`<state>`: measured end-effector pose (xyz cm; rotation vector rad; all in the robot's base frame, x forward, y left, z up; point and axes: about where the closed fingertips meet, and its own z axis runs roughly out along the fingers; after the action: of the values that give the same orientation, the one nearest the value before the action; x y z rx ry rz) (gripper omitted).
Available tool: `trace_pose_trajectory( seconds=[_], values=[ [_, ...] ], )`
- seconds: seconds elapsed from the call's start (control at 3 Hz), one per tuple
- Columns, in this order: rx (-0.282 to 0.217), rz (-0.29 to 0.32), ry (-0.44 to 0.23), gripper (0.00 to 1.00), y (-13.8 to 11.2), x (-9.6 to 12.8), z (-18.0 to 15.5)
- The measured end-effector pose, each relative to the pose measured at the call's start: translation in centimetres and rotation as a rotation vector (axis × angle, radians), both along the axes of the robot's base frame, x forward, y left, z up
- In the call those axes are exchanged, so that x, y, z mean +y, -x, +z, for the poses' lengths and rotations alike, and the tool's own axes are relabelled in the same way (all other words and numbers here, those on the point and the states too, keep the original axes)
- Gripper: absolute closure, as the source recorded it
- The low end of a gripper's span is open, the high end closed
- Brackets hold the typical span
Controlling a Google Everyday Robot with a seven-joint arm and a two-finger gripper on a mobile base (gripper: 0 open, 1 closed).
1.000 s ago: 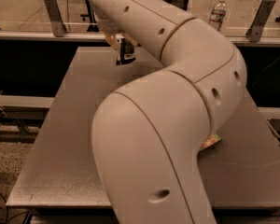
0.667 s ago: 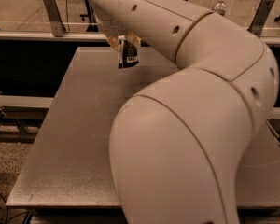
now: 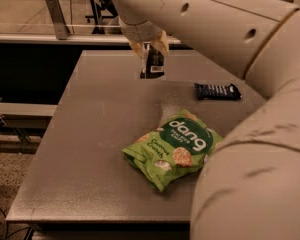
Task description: Move rxbar chocolate near rxbar blueberry
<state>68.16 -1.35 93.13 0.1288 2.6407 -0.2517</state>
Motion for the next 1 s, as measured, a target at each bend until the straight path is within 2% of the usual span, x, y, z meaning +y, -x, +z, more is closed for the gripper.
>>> trace_pose_trajectory(
  seconds=[0.33,0.67,1.0],
  values=[
    [-0.030,-0.046,-0.017,1.00,1.4,-3.1,1.0],
    [-0.053,-0.080,-0.045,1.00,1.6,-7.0,1.5],
    [-0.057,-0.083,-0.067,1.00,1.2,-9.3,1.4]
  ],
)
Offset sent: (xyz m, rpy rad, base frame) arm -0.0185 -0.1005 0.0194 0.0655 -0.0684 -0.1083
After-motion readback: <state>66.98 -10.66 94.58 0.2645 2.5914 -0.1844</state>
